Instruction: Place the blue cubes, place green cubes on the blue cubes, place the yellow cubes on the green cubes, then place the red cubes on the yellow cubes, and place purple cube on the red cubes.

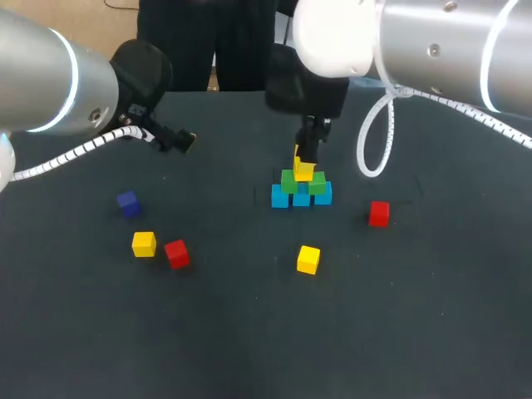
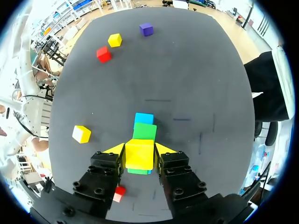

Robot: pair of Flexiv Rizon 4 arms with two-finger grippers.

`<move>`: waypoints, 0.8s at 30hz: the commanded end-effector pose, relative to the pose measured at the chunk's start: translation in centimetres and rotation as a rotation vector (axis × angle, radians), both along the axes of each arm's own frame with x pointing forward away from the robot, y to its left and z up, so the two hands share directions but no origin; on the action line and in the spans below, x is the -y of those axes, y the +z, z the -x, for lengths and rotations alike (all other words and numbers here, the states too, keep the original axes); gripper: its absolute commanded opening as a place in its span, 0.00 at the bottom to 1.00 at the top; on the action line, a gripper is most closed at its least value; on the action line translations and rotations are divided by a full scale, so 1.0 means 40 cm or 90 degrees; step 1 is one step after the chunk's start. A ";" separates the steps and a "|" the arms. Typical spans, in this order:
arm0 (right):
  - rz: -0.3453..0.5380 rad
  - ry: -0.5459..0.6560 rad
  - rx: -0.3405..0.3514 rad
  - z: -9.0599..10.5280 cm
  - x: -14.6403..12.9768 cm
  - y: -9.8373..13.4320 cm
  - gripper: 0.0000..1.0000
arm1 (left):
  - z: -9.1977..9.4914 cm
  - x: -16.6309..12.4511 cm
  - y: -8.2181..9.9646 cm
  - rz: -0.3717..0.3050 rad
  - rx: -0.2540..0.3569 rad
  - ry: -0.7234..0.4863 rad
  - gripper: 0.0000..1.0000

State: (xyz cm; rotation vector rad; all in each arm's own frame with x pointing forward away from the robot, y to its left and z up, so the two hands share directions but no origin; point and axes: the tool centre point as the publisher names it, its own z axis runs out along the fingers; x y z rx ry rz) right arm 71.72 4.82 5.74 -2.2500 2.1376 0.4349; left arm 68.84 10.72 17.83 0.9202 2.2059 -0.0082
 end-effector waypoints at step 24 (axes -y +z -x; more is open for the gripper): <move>0.003 0.002 -0.010 0.000 -0.001 -0.005 0.04 | 0.000 -0.002 0.000 0.001 0.000 -0.001 1.00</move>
